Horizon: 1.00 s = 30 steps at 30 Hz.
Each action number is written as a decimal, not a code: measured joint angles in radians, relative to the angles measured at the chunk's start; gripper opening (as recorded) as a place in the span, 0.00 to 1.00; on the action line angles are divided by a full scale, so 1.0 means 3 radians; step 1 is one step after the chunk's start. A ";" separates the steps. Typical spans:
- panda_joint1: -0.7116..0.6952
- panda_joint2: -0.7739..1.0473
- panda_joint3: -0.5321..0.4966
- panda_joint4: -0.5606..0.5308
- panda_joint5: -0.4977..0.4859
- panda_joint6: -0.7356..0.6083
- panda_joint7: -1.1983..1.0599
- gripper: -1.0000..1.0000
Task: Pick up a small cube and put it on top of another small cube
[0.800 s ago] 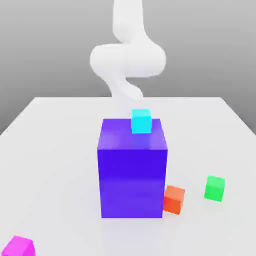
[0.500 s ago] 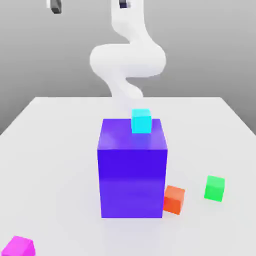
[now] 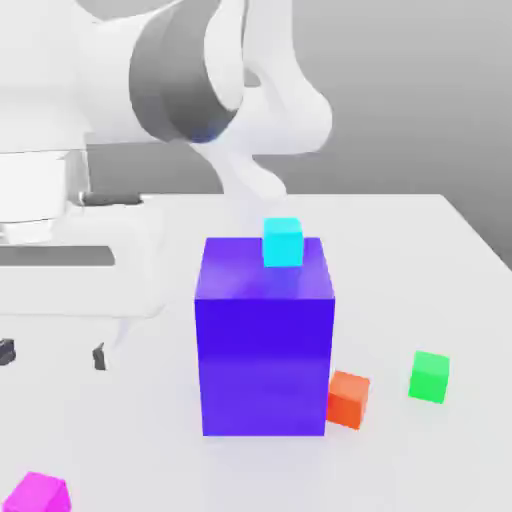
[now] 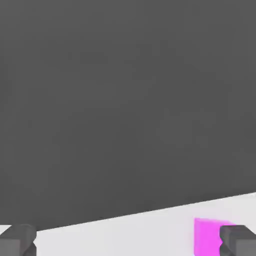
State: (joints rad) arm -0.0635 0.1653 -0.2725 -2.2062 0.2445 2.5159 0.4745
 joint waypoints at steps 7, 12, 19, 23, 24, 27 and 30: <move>-0.0210 0.0802 -0.0084 0.0071 0.0015 0.0219 -0.0149 0.50; -0.0401 0.1377 0.0106 0.0197 0.0205 0.0597 -0.0306 0.00; -0.0404 0.1387 0.0109 0.0199 0.0209 0.0600 -0.0310 0.00; -0.0267 0.0987 -0.0041 0.0088 0.0020 0.0317 -0.0202 0.00; -0.0210 0.0906 -0.0027 0.0038 -0.0047 0.0294 -0.0237 0.00; -0.0018 0.0702 0.0088 -0.0136 -0.0251 0.0288 -0.0427 0.00; 0.0172 0.0519 0.0241 -0.0318 -0.0445 0.0307 -0.0658 0.00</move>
State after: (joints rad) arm -0.0119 0.3210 -0.2003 -2.3017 0.1110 2.6081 0.2770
